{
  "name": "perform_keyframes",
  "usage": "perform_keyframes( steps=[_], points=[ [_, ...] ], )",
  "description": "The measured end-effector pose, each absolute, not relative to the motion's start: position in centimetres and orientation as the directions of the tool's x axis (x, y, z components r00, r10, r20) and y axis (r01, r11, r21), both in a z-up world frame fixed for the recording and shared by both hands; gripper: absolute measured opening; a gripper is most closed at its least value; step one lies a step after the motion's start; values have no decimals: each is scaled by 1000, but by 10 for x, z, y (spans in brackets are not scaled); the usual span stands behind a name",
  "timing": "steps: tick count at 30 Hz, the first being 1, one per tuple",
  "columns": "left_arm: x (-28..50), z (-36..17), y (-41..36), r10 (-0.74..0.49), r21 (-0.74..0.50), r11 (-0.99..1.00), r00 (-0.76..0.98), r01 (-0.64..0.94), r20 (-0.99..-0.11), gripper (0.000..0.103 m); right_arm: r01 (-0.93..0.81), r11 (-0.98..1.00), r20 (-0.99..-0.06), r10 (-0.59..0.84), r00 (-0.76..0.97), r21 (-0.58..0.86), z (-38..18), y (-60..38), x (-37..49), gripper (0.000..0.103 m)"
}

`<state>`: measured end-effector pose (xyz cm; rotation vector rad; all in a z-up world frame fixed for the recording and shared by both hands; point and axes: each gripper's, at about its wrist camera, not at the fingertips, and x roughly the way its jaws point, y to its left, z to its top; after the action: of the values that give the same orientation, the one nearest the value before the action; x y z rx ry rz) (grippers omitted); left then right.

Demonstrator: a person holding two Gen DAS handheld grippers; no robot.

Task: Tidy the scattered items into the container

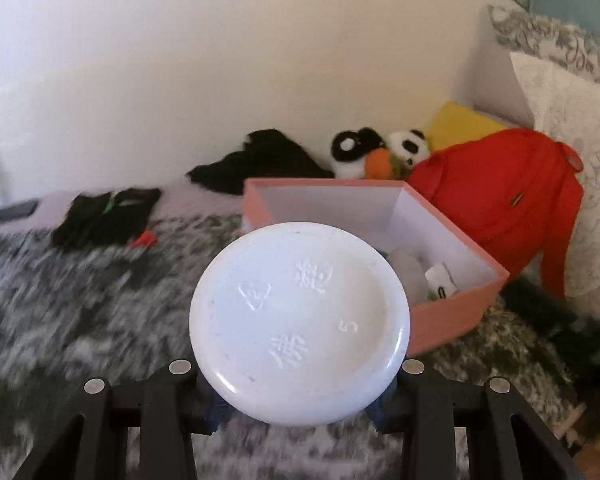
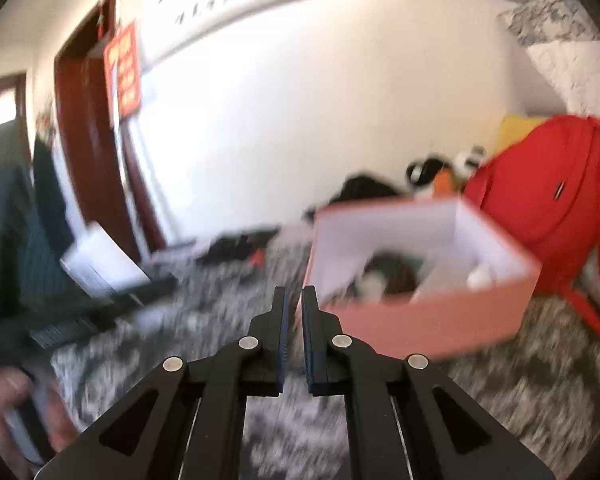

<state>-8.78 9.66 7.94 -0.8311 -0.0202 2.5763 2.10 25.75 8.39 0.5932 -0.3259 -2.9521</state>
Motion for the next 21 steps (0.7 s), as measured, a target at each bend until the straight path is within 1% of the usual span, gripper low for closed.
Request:
perform_keyframes(
  steps=[1,3,4,5,6,10,13,15,18,19,21],
  points=[
    [-96,78,102,410,-145,-904,-717,-403,-564,44,71,-967,-386,-164,-908,245,85,265,16,7],
    [-104,67,102,432,-174,-893,-680,-415,-593,44,77,-959,-419,-190,-888,273,88,279,6,16],
    [-102,61,97,423,-169,-896,-675,-410,-605,44,99,-952,-458,-229,-859,291,81,282,4,41],
    [-99,55,92,414,-163,-899,-669,-405,-617,44,129,-941,-505,-280,-817,312,70,282,4,72],
    [-97,49,86,403,-157,-903,-664,-399,-630,44,164,-930,-543,-329,-772,330,59,280,5,76],
    [-81,29,33,353,-160,-927,-647,-339,-676,44,335,-883,-673,-467,-574,328,18,247,20,76],
    [-66,21,-7,311,-142,-944,-665,-297,-679,44,541,-790,-772,-527,-356,289,-16,195,35,76],
    [-59,16,-29,295,-144,-952,-679,-270,-673,44,670,-699,-835,-507,-215,251,-44,154,50,76],
    [-49,1,-64,283,-185,-959,-682,-215,-675,44,826,-533,-918,-393,-50,184,-101,96,82,76],
    [-46,-4,-76,276,-191,-961,-676,-200,-683,44,855,-485,-933,-359,-5,182,-121,84,91,76],
    [-41,-12,-91,238,-159,-971,-679,-177,-695,44,880,-421,-955,-277,107,220,-165,62,109,76]
  ],
)
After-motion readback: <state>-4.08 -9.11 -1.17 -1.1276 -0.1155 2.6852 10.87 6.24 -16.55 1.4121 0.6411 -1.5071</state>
